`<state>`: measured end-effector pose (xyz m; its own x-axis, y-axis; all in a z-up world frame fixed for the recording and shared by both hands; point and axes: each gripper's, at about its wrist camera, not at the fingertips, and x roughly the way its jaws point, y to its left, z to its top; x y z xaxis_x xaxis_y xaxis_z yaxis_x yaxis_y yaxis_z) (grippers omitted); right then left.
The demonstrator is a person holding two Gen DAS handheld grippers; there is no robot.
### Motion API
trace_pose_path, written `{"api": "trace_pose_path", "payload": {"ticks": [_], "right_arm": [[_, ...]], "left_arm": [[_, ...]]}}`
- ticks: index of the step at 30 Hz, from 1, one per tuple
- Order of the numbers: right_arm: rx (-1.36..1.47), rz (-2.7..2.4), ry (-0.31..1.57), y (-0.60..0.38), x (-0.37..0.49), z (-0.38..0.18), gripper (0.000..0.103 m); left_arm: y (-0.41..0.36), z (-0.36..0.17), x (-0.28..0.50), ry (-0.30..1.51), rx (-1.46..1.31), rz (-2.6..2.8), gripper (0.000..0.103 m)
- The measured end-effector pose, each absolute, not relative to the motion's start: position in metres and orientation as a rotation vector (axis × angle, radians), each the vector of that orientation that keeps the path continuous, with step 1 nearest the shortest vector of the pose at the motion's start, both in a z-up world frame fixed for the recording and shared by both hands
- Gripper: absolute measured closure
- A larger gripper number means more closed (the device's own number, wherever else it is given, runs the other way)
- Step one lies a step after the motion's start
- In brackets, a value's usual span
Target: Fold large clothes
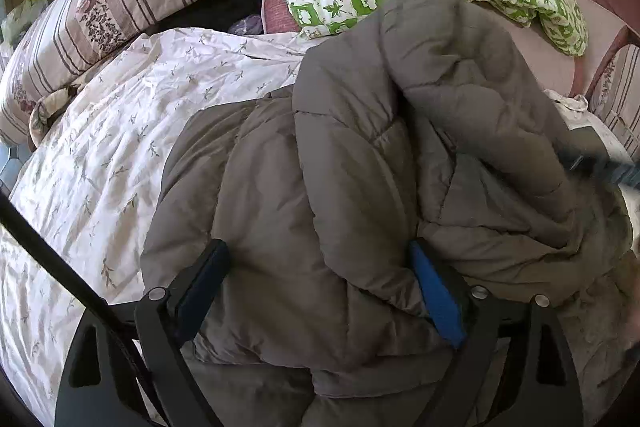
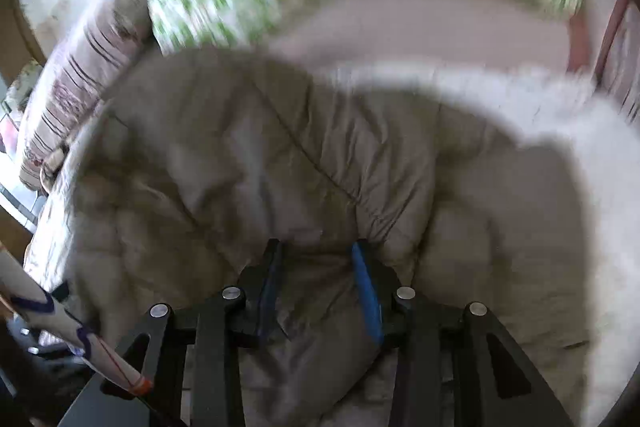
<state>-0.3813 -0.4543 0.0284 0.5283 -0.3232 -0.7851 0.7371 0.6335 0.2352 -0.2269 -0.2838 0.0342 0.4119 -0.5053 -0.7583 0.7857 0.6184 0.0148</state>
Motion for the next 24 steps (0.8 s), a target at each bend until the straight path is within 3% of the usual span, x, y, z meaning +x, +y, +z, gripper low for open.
{"api": "trace_pose_path", "payload": {"ticks": [5, 9, 16, 19, 24], "right_arm": [[0.464, -0.743, 0.765, -0.434, -0.375, 0.03, 0.063], [0.49, -0.737, 0.651, -0.425, -0.387, 0.075, 0.063], [0.367, -0.595, 0.623, -0.42, -0.308, 0.13, 0.063], [0.42, -0.534, 0.677, -0.435, -0.27, 0.119, 0.063], [0.477, -0.507, 1.0, -0.458, -0.211, 0.038, 0.063]], "left_arm": [[-0.283, 0.032, -0.227, 0.788, 0.405, -0.835, 0.012], [-0.281, 0.033, -0.224, 0.797, 0.388, -0.841, 0.012], [-0.28, 0.033, -0.225, 0.795, 0.382, -0.839, 0.012], [-0.28, 0.033, -0.224, 0.798, 0.38, -0.84, 0.012], [-0.281, 0.032, -0.224, 0.8, 0.379, -0.842, 0.012]]}}
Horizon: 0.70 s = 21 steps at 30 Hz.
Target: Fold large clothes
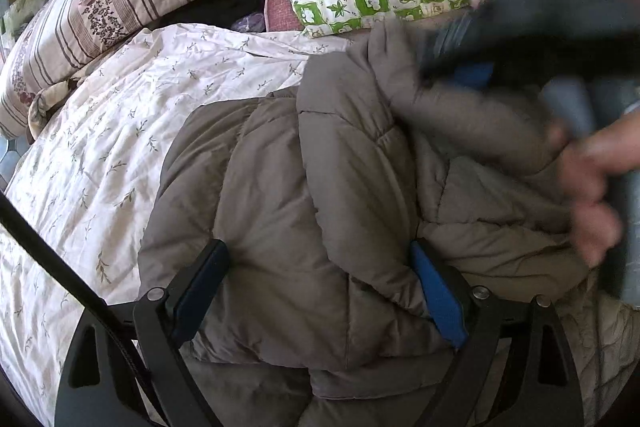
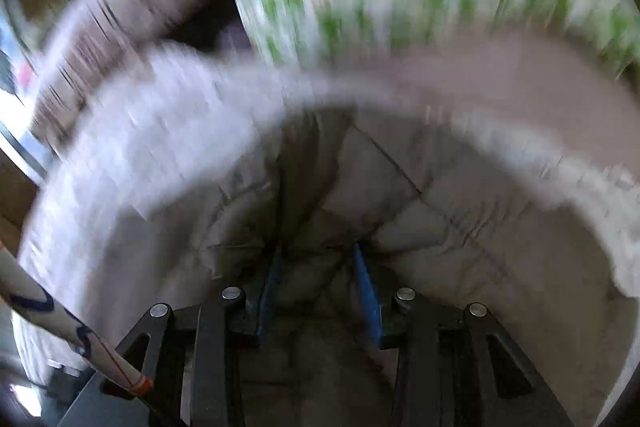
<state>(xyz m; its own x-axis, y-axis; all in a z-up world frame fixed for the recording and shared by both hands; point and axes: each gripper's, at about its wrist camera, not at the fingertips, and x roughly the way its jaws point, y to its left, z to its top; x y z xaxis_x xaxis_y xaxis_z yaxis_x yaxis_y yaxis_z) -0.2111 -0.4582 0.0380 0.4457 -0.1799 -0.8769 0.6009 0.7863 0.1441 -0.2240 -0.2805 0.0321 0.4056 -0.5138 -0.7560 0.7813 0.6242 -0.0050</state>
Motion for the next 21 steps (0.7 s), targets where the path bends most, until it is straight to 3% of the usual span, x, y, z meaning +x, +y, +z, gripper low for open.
{"api": "trace_pose_path", "payload": {"ticks": [4, 8, 12, 17, 21], "right_arm": [[0.582, -0.473, 0.961, -0.47, -0.223, 0.036, 0.063], [0.553, -0.439, 0.777, -0.449, -0.267, 0.086, 0.063], [0.485, -0.512, 0.7, -0.428, -0.319, 0.114, 0.063], [0.447, -0.578, 0.728, -0.41, -0.365, 0.1, 0.063], [0.481, -0.58, 0.817, -0.408, -0.369, 0.057, 0.063]], "left_arm": [[-0.28, 0.032, -0.224, 0.798, 0.374, -0.851, 0.012], [-0.272, 0.044, -0.221, 0.809, 0.301, -0.881, 0.012], [-0.262, 0.071, -0.231, 0.685, 0.262, -0.895, 0.012], [-0.272, 0.064, -0.239, 0.685, 0.295, -0.921, 0.012], [-0.285, 0.042, -0.235, 0.759, 0.373, -0.881, 0.012]]}}
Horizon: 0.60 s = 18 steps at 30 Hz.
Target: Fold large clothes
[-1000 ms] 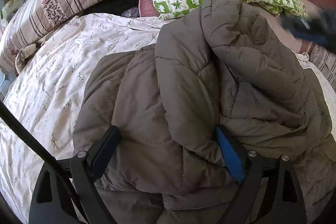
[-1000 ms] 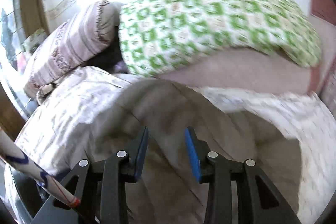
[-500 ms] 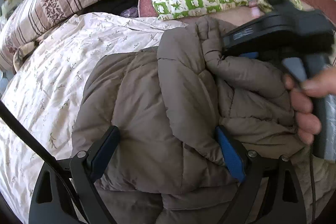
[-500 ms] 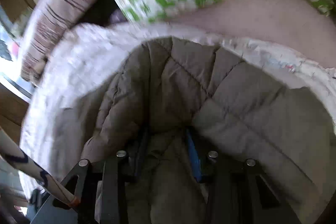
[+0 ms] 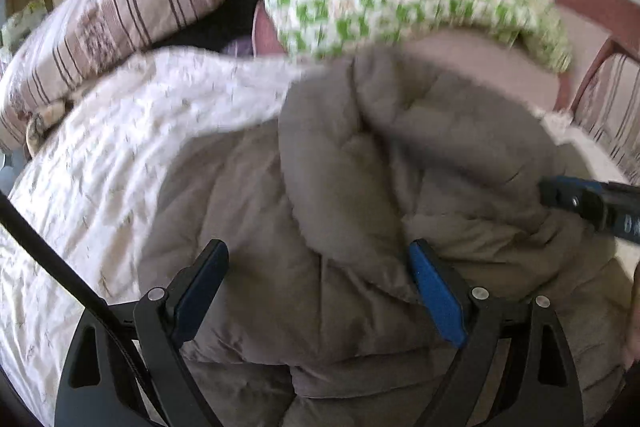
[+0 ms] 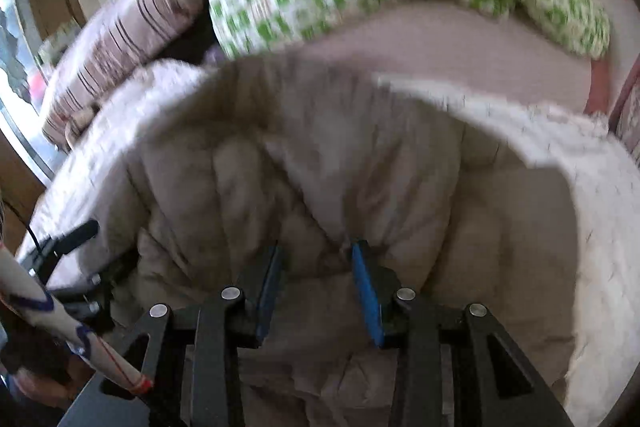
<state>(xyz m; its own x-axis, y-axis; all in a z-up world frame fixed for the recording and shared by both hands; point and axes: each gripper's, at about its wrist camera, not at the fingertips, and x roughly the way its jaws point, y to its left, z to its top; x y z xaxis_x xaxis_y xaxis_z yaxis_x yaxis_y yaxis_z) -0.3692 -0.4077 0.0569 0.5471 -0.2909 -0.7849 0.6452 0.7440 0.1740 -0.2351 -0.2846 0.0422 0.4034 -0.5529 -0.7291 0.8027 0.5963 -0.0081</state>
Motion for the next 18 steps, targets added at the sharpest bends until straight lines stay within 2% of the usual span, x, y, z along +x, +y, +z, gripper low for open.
{"api": "trace_pose_path", "payload": {"ticks": [6, 13, 15, 18], "right_arm": [[0.489, -0.634, 0.809, -0.405, -0.365, 0.029, 0.062], [0.51, -0.64, 0.67, -0.371, -0.4, 0.073, 0.062], [0.488, -0.64, 0.682, -0.359, -0.4, 0.073, 0.062], [0.566, -0.636, 0.773, -0.365, -0.388, 0.042, 0.062]], "left_arm": [[-0.288, 0.035, -0.237, 0.753, 0.401, -0.87, 0.012], [-0.268, 0.061, -0.242, 0.72, 0.32, -0.894, 0.012], [-0.267, 0.065, -0.249, 0.692, 0.333, -0.895, 0.012], [-0.276, 0.053, -0.255, 0.716, 0.402, -0.882, 0.012]]}}
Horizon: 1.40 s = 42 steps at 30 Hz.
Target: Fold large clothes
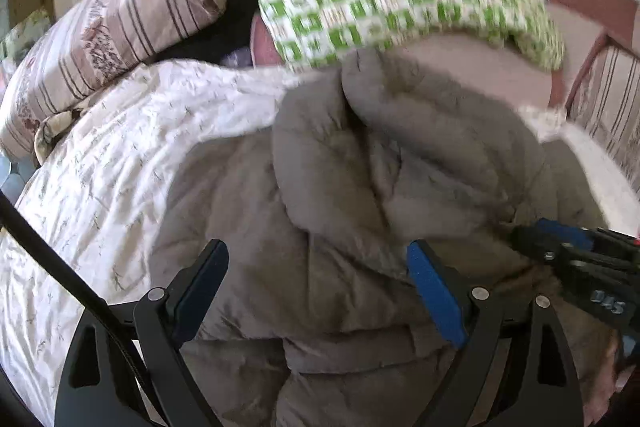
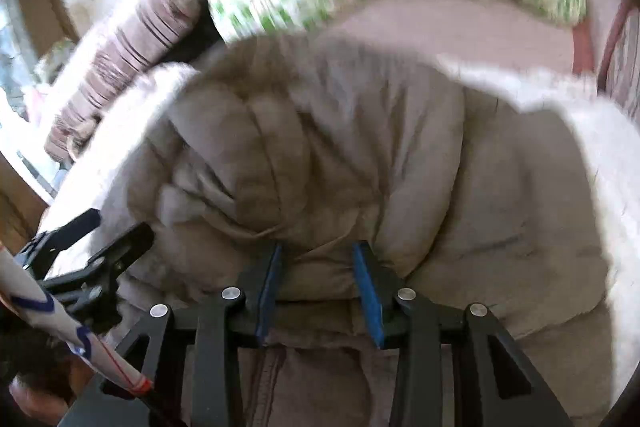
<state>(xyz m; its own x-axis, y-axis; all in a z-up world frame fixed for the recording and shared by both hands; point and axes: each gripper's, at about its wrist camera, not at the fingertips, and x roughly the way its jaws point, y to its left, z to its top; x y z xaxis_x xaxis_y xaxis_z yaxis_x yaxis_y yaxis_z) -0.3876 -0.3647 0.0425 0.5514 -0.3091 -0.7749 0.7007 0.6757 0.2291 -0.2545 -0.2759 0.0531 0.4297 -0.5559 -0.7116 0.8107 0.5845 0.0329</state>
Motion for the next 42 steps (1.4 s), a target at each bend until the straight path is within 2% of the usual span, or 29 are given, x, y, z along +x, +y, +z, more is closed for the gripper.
{"api": "trace_pose_path", "payload": {"ticks": [3, 7, 12, 15, 18, 23, 29, 31, 35, 42], "right_arm": [[0.608, -0.618, 0.786, -0.372, -0.389, 0.037, 0.062], [0.613, -0.606, 0.74, -0.356, -0.414, 0.076, 0.062], [0.566, -0.58, 0.676, -0.292, -0.487, 0.113, 0.052], [0.568, -0.575, 0.675, -0.255, -0.529, 0.11, 0.05], [0.582, -0.582, 0.668, -0.226, -0.564, 0.1, 0.05], [0.582, -0.61, 0.69, -0.185, -0.6, 0.074, 0.05], [0.527, -0.628, 0.761, -0.161, -0.603, 0.033, 0.05], [0.512, -0.641, 0.784, -0.162, -0.599, 0.023, 0.048], [0.468, -0.643, 0.786, -0.156, -0.594, 0.022, 0.037], [0.405, -0.648, 0.785, -0.147, -0.591, 0.018, 0.032]], "left_arm": [[-0.279, 0.039, -0.255, 0.751, 0.43, -0.863, 0.012], [-0.261, 0.059, -0.263, 0.744, 0.388, -0.891, 0.012], [-0.219, 0.095, -0.293, 0.633, 0.367, -0.9, 0.012], [-0.178, 0.116, -0.325, 0.535, 0.367, -0.907, 0.012], [-0.145, 0.12, -0.347, 0.534, 0.371, -0.891, 0.012], [-0.082, 0.093, -0.38, 0.604, 0.382, -0.808, 0.012], [-0.029, 0.027, -0.396, 0.739, 0.435, -0.689, 0.012], [-0.033, 0.015, -0.403, 0.681, 0.512, -0.666, 0.01], [-0.037, 0.008, -0.411, 0.609, 0.529, -0.635, 0.006], [-0.04, 0.005, -0.404, 0.618, 0.481, -0.597, 0.0]]}}
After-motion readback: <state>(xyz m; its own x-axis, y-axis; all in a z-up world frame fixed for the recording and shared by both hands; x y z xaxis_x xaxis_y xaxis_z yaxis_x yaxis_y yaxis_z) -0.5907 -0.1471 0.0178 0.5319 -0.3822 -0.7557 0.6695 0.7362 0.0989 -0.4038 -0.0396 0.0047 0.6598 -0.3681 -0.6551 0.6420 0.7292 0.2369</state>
